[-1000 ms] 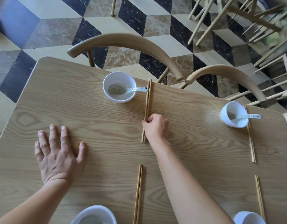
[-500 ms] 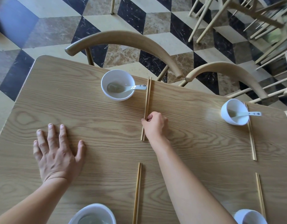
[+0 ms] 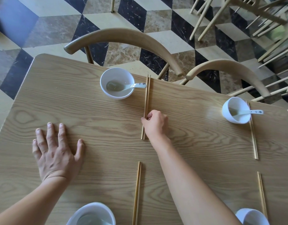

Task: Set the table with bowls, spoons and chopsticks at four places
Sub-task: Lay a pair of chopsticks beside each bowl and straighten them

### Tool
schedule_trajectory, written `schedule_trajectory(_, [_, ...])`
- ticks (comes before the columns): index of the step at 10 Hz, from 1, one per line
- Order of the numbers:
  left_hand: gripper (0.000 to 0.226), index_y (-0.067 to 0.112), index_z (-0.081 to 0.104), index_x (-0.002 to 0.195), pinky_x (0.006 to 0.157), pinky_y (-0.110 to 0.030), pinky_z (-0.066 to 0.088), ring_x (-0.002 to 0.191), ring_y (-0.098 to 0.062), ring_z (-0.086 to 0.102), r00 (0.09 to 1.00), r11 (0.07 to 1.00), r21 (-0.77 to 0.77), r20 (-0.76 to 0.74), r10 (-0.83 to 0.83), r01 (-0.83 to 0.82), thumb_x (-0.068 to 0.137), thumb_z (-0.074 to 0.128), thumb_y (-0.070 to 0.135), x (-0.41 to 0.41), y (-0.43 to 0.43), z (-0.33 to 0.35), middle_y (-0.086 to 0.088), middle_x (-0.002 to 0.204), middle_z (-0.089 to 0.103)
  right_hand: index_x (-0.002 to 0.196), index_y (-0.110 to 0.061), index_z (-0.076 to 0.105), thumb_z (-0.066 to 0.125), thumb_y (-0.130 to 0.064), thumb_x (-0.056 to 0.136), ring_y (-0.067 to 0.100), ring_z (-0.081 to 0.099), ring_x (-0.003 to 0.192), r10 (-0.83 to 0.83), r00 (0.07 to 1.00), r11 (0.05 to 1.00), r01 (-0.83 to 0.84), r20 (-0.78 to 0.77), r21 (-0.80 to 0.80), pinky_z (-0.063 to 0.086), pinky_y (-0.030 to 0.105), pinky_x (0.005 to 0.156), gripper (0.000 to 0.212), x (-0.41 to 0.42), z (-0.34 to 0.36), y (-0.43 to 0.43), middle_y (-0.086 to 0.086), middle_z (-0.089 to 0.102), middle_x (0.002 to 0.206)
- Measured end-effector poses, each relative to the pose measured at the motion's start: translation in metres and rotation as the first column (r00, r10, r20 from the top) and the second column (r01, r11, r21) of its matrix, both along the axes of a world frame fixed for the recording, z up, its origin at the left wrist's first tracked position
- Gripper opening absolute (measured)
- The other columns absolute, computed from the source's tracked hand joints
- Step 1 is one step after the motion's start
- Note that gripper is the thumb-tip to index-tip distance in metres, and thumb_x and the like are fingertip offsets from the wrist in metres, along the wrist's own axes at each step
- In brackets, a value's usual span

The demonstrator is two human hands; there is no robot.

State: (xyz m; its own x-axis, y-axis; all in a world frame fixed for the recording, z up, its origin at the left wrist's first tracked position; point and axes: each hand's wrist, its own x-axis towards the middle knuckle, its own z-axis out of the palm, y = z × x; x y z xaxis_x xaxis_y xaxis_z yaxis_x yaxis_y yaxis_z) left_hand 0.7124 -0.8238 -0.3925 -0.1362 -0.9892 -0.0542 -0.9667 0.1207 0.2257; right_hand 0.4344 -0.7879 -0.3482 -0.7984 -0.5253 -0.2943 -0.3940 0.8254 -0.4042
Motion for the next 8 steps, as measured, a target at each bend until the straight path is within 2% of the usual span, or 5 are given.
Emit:
schedule_trajectory(3, [0.084,0.016,0.030,0.154,0.122,-0.049,0.004,0.152,-0.037,0.005,1.000,1.000,0.019,0.008,0.003,-0.003,0.084,0.035,0.063,0.000,0.000,0.000,-0.014,0.164,0.019,0.079,-0.012,0.068,0.074,-0.031,0.079,0.028,0.065,0.087,-0.002,1.000,1.000,0.002,-0.001,-0.029,0.043,0.027,0.068,0.021,0.000,0.003,0.003,0.008,0.074,0.083])
schedule_trajectory(5, [0.082,0.018,0.032,0.152,0.119,-0.032,-0.013,0.152,-0.035,0.007,1.000,1.000,-0.020,0.008,-0.004,0.004,0.085,0.036,0.064,0.002,-0.002,-0.001,-0.014,0.163,0.022,0.075,-0.016,0.068,0.070,-0.041,0.079,0.027,0.064,0.086,0.000,1.000,0.999,0.000,-0.007,-0.040,0.038,0.026,0.064,0.025,-0.002,0.006,0.021,0.005,0.073,0.080])
schedule_trajectory(6, [0.082,0.019,0.029,0.153,0.119,-0.032,-0.013,0.152,-0.033,0.004,1.000,0.999,0.042,-0.001,-0.021,0.021,0.086,0.033,0.067,0.002,0.000,0.008,-0.012,0.164,0.020,0.088,-0.015,0.072,0.065,-0.040,0.083,0.029,0.065,0.097,0.042,0.999,0.999,-0.042,-0.004,-0.008,0.043,0.026,0.072,0.026,-0.004,0.013,0.048,0.007,0.075,0.093])
schedule_trajectory(7, [0.083,0.023,0.020,0.157,0.122,-0.042,-0.003,0.153,-0.031,-0.001,0.999,0.983,0.179,0.014,-0.045,0.042,0.090,0.035,0.069,0.006,-0.001,0.019,-0.008,0.167,0.011,0.091,-0.015,0.071,0.062,-0.040,0.085,0.030,0.063,0.102,0.054,0.998,0.996,-0.057,0.040,0.064,0.038,0.024,0.072,0.027,0.000,0.029,0.088,0.007,0.073,0.100])
schedule_trajectory(8, [0.077,0.022,0.031,0.154,0.120,-0.044,0.022,0.149,-0.035,0.021,0.985,0.899,0.424,0.072,-0.155,0.110,0.090,0.055,0.058,0.015,-0.024,0.062,-0.009,0.164,0.024,0.090,-0.013,0.072,0.059,-0.038,0.085,0.031,0.064,0.101,0.060,0.995,0.994,-0.068,0.082,0.090,0.046,0.026,0.077,0.029,0.007,0.052,0.126,0.010,0.072,0.101])
